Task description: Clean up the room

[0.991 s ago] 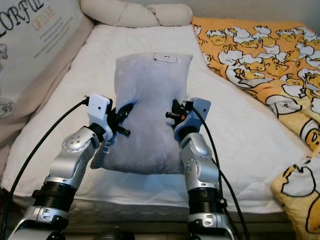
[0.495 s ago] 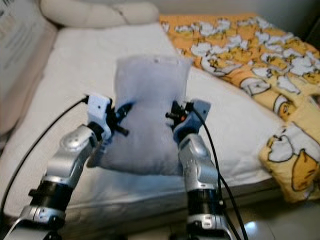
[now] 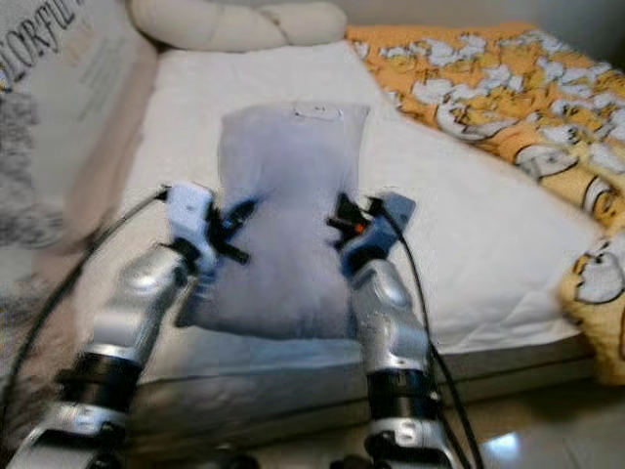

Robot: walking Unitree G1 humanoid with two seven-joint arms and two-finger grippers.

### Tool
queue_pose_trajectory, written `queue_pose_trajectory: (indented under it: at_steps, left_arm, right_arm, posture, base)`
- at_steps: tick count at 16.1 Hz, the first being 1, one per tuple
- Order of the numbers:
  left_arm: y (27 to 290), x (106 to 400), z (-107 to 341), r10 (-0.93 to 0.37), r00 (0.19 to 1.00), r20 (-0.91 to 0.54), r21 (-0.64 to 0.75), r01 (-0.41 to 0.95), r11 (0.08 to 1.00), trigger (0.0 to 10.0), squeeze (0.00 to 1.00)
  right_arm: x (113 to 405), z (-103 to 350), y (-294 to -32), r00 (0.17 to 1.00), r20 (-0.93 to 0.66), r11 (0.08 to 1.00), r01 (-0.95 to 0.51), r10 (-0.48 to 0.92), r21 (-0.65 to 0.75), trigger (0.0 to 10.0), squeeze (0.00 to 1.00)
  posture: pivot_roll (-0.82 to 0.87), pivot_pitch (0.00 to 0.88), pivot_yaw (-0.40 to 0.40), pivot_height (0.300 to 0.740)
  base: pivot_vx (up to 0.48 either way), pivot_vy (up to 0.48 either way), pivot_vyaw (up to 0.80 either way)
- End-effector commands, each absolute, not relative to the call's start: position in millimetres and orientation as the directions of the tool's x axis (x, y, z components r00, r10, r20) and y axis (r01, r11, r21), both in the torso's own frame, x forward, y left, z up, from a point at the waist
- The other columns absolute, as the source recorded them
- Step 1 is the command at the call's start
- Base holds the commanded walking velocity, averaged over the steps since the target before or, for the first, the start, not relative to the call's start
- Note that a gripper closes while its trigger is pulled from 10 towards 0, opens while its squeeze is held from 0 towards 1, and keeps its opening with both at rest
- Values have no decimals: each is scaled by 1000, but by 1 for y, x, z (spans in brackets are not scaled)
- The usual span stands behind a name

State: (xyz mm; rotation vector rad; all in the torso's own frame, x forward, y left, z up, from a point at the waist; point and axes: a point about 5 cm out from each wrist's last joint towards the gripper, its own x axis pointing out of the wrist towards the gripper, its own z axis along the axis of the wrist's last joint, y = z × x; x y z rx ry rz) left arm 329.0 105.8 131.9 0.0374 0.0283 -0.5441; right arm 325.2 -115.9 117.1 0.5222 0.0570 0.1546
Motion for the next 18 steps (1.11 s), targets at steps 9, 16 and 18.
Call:
queue_pose_trajectory:
  at_steps: [9,16,18]
  left_arm:
    - [110,328,141,-489,872,-2,63,488,871,10000,0]
    - [111,330,143,-485,875,1,61,484,873,10000,0]
    - [110,331,143,-485,875,2,62,484,873,10000,0]
  right_arm:
    - [326,123,-110,984,-8,853,-148,176,501,10000,0]
    - [327,122,-111,986,-18,855,-133,163,502,10000,0]
    - [327,123,-110,986,-14,850,-134,164,510,10000,0]
  posture:
    - [-14,0,-34,740]
    - [-20,0,-24,740]
    - [-19,0,-23,740]
  base:
    - [0,217,0]
    - [0,0,0]
    - [0,0,0]
